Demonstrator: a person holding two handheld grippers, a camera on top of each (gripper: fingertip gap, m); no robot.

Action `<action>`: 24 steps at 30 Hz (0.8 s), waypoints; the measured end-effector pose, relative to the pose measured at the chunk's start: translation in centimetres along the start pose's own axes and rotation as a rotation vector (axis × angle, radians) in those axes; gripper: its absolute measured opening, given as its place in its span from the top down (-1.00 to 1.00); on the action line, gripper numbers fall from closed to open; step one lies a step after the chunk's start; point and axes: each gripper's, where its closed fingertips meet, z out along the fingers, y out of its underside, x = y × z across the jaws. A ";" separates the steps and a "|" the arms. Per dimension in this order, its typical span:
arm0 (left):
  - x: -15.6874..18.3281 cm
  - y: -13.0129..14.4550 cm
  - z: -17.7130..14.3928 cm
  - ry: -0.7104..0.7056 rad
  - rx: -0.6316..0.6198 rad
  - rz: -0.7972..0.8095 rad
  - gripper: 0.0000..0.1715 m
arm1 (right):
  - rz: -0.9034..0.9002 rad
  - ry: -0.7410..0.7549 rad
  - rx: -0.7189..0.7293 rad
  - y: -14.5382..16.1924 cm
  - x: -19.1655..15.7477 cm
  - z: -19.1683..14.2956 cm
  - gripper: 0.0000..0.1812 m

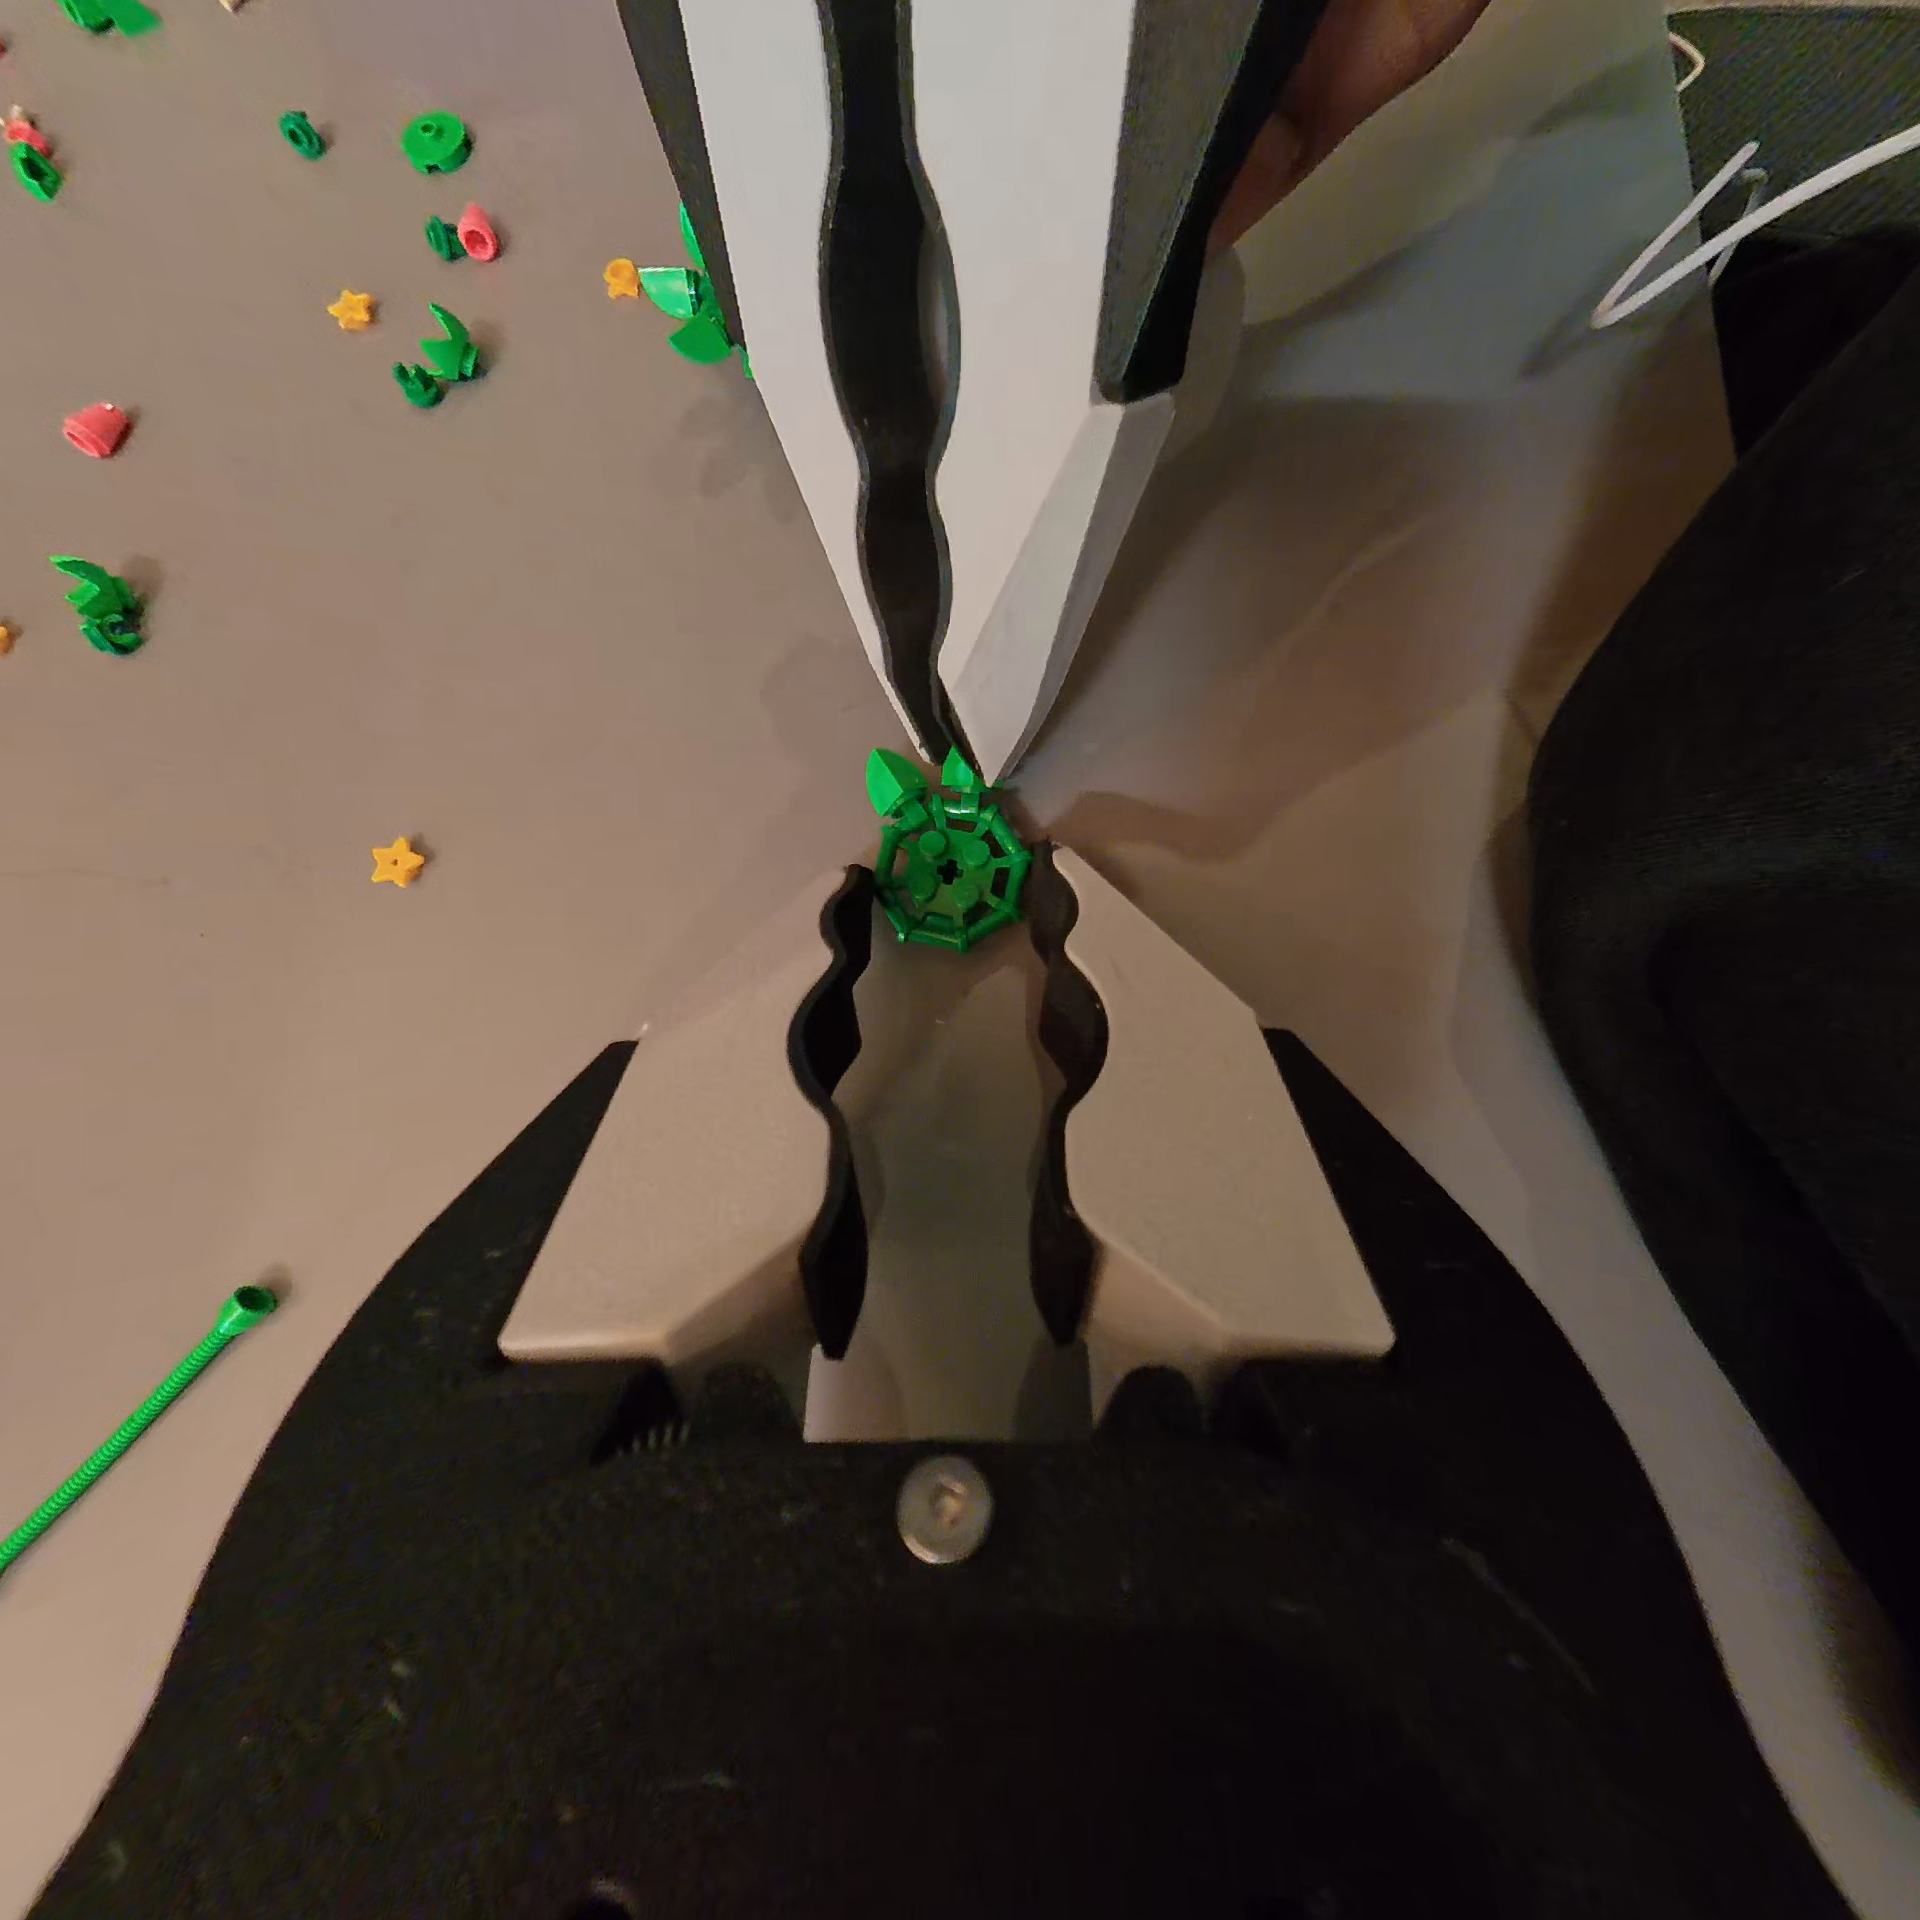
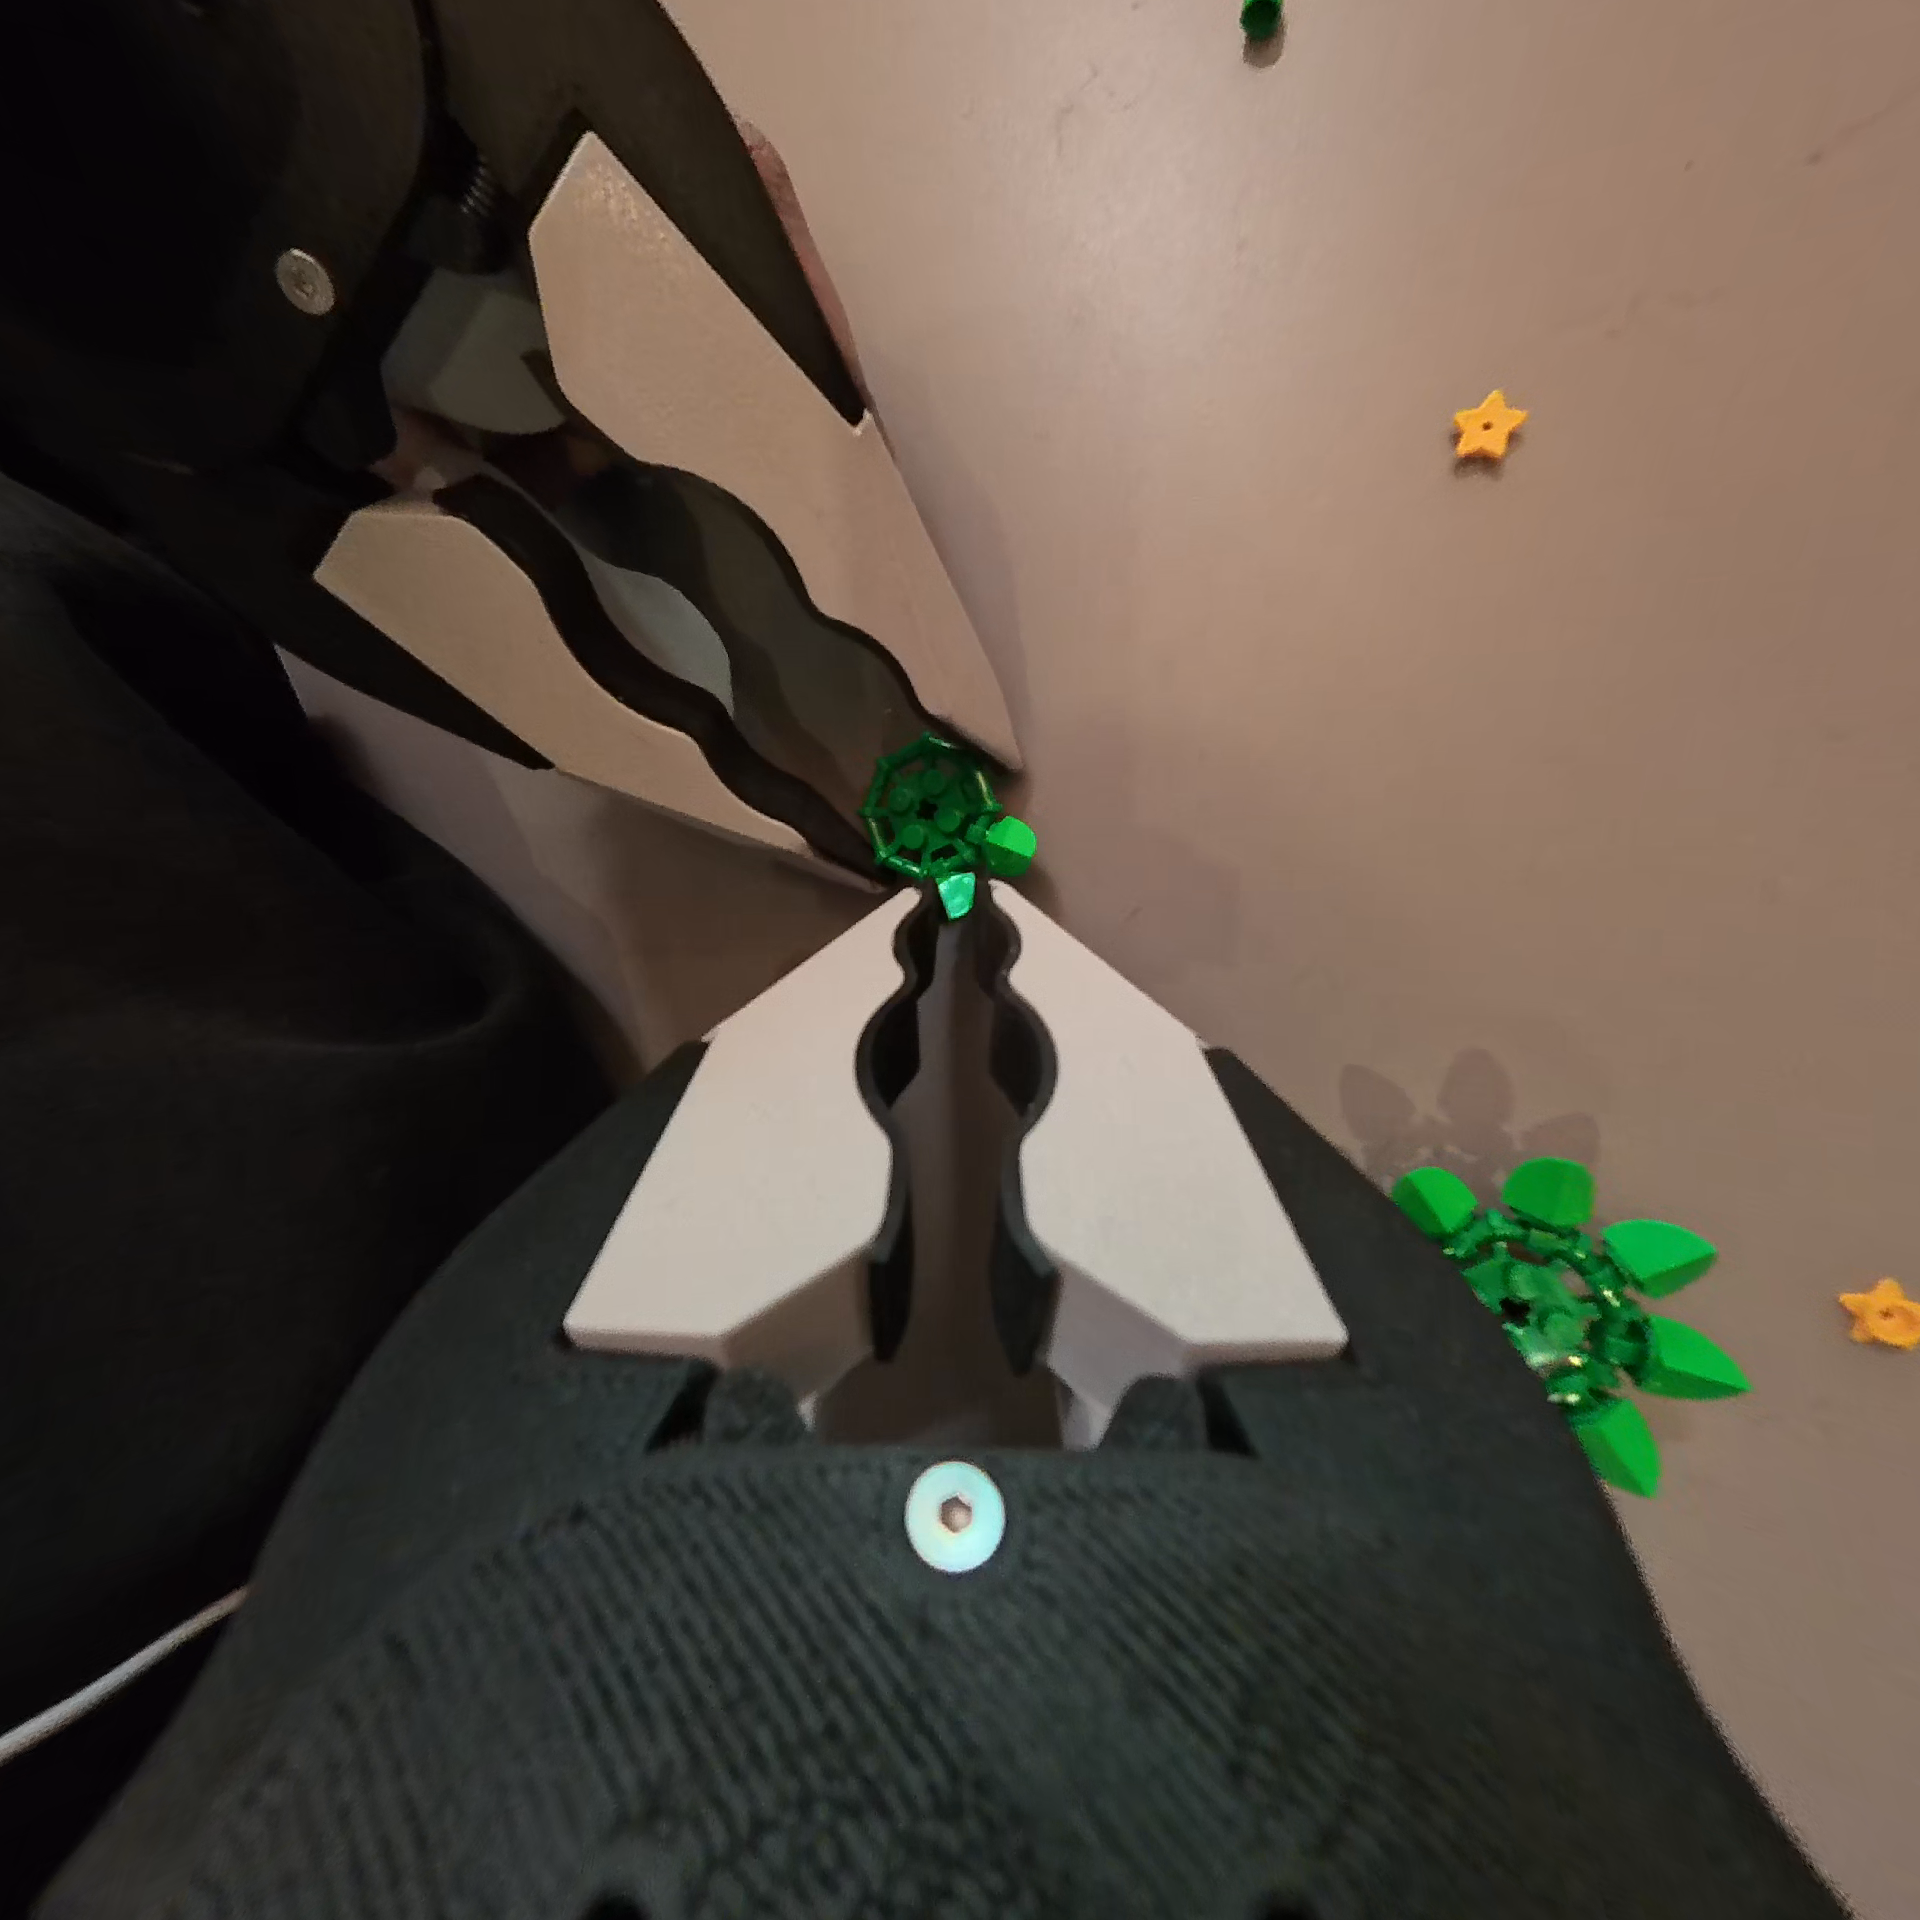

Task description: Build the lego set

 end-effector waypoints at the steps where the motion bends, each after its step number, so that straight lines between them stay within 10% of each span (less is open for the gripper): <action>1: 0.0 0.0 0.0 0.000 0.000 0.000 0.66 | 0.004 -0.002 0.000 0.0 0.0 0.0 0.95; 24: 0.7 0.2 -0.1 0.008 -0.003 0.005 0.65 | -0.099 -0.005 0.188 -0.1 -0.5 -0.5 0.84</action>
